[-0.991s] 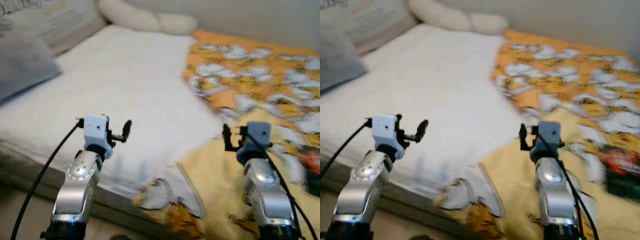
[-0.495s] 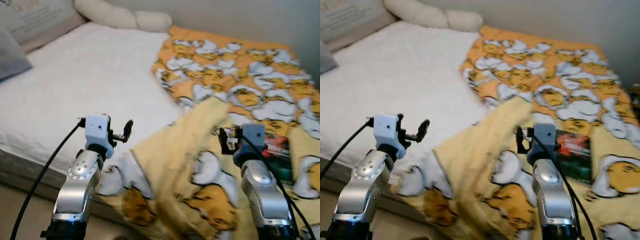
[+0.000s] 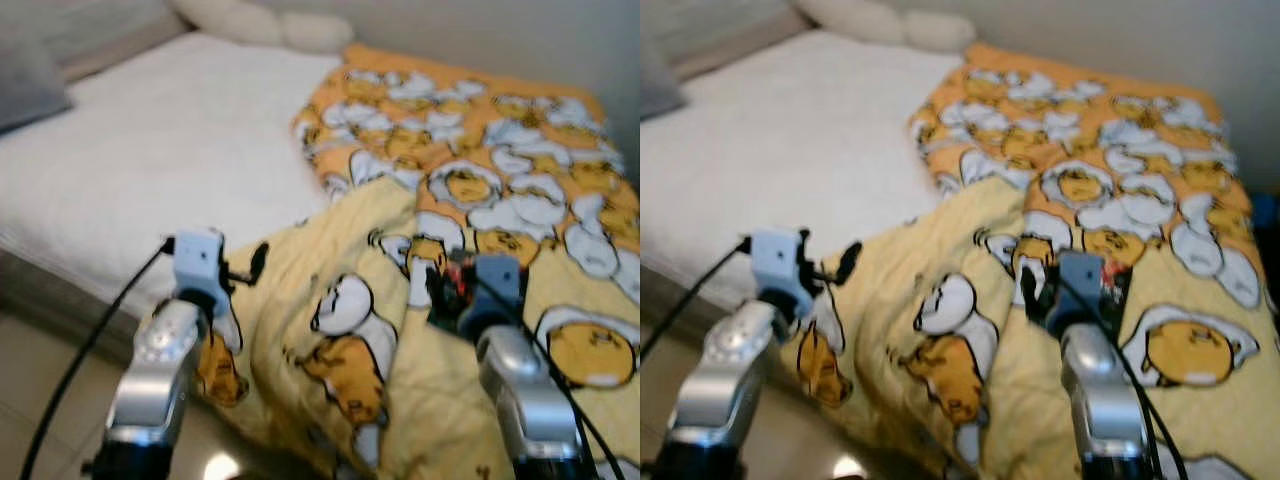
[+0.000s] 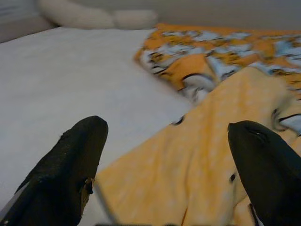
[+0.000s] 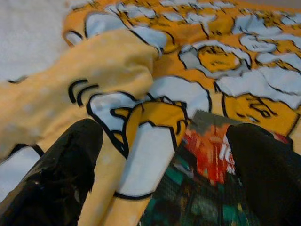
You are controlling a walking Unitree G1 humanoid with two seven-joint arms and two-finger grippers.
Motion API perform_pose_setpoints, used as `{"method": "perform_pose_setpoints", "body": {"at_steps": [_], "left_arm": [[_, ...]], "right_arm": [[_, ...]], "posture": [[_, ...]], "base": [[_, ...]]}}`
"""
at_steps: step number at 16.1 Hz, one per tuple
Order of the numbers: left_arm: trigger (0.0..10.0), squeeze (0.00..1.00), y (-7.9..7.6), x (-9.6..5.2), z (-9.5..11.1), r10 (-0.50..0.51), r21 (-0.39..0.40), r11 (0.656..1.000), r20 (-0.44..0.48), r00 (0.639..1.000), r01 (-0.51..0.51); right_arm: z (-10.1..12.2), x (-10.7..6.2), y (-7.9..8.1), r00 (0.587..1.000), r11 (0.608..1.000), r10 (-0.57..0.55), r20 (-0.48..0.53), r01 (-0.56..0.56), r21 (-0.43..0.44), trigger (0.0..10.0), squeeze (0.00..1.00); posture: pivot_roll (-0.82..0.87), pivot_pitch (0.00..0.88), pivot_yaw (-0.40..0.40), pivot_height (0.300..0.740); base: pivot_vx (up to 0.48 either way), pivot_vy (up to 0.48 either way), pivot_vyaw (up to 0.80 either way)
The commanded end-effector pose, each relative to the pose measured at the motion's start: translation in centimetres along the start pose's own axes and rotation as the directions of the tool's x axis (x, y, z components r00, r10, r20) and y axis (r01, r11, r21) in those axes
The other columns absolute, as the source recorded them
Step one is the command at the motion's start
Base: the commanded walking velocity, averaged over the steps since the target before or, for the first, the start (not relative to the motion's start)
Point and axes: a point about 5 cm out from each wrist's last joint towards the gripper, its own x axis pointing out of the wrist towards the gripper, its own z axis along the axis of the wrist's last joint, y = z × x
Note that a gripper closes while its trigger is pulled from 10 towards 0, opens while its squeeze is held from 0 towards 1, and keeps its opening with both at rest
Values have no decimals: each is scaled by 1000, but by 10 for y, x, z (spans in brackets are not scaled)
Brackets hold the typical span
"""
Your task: Clean up the room
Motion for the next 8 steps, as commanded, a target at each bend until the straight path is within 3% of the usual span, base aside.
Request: {"method": "perform_pose_setpoints", "body": {"at_steps": [1, 8], "left_arm": [[10000, 1000, 2, 0, 0, 2, 7, 1000, -3, 1000, -2], [10000, 1000, -9, -8, -14, -110, 36, 993, -63, 992, 113]], "right_arm": [[2, 1, 5, 1000, 999, 31, 4, -31, 25, 10000, 0], [-3, -1, 8, 994, 991, 104, -17, -102, 92, 10000, 0]], "posture": [[74, 0, -19, 740], [74, 0, -11, 740]], "base": [[0, -461, 0], [0, -431, 0]]}}
